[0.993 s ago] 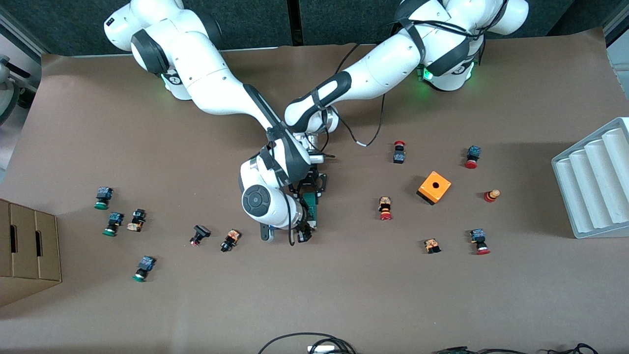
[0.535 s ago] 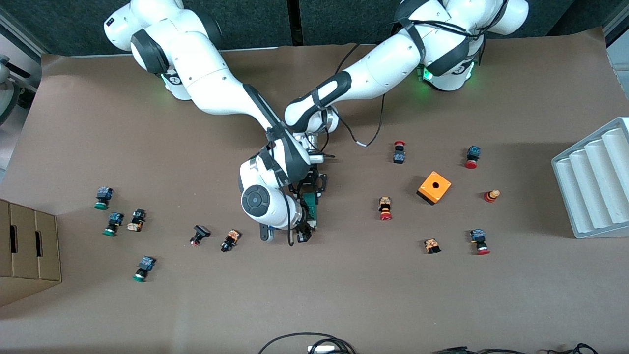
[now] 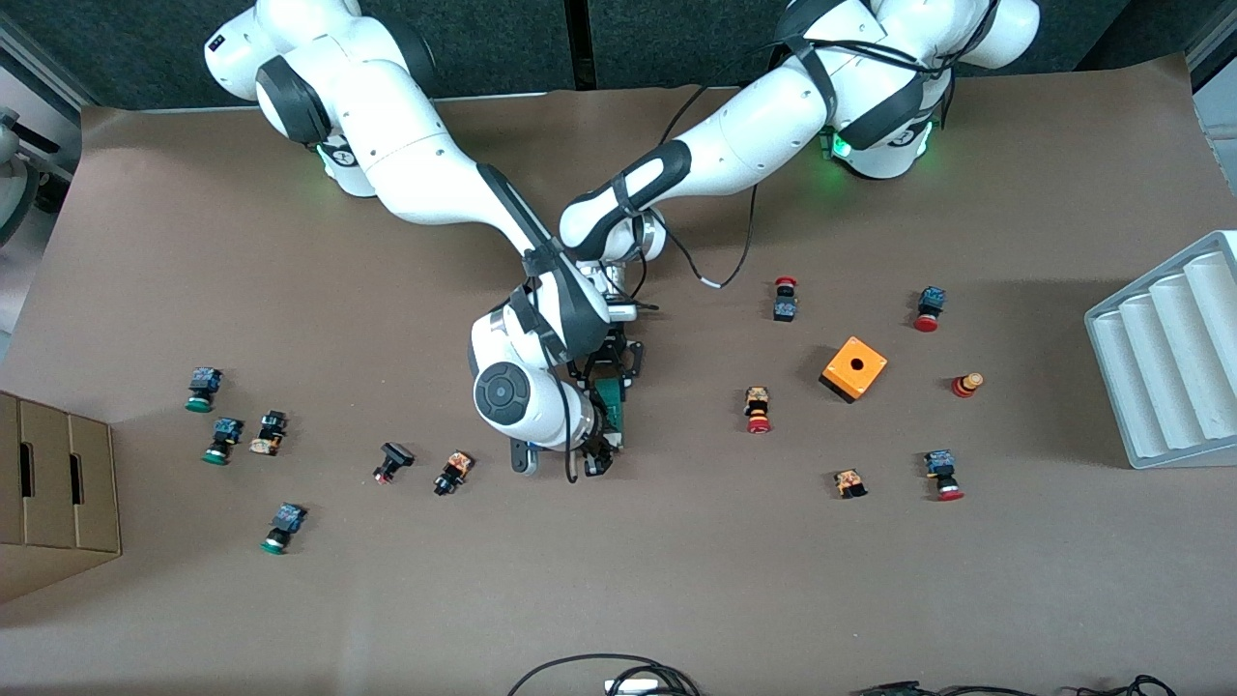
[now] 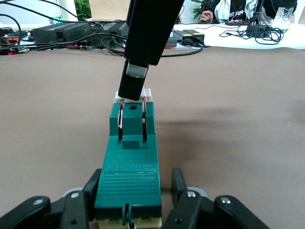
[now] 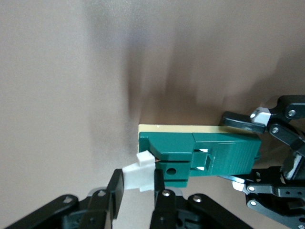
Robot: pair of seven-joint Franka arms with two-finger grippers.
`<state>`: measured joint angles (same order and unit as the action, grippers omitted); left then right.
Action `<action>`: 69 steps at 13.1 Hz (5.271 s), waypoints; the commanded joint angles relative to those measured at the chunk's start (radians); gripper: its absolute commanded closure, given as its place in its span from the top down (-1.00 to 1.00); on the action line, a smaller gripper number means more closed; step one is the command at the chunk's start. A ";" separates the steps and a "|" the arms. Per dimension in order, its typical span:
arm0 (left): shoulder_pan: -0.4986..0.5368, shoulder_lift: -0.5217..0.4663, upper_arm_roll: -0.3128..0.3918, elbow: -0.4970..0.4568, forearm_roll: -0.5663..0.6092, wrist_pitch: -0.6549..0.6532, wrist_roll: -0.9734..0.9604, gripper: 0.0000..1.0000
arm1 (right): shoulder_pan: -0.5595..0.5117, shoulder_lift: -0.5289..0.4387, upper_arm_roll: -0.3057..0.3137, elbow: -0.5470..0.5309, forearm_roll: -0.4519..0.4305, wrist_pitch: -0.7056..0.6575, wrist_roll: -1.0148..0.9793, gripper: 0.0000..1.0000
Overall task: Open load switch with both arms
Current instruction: 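Rotate the white handle down into the contacts with the right gripper, then open the right gripper and withdraw it from the switch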
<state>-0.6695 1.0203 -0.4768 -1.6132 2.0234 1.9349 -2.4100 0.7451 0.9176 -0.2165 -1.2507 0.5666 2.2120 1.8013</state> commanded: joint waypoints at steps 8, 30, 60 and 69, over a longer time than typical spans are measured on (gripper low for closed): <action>-0.015 0.020 0.007 0.024 0.014 -0.005 -0.012 0.27 | 0.007 -0.080 0.037 -0.095 0.016 -0.048 -0.010 -0.43; -0.015 0.018 0.007 0.024 0.012 -0.005 -0.012 0.27 | -0.004 -0.149 0.039 -0.157 -0.017 -0.098 -0.050 -0.50; -0.013 0.017 0.007 0.024 0.011 -0.005 -0.012 0.28 | 0.043 -0.138 0.040 -0.239 -0.094 -0.023 -0.063 -0.50; -0.012 0.015 0.007 0.024 0.011 -0.005 -0.012 0.28 | -0.001 -0.189 0.039 -0.181 -0.096 -0.115 -0.115 1.00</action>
<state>-0.6695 1.0203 -0.4765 -1.6130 2.0234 1.9347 -2.4100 0.7716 0.7712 -0.1819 -1.4560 0.4944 2.1618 1.7177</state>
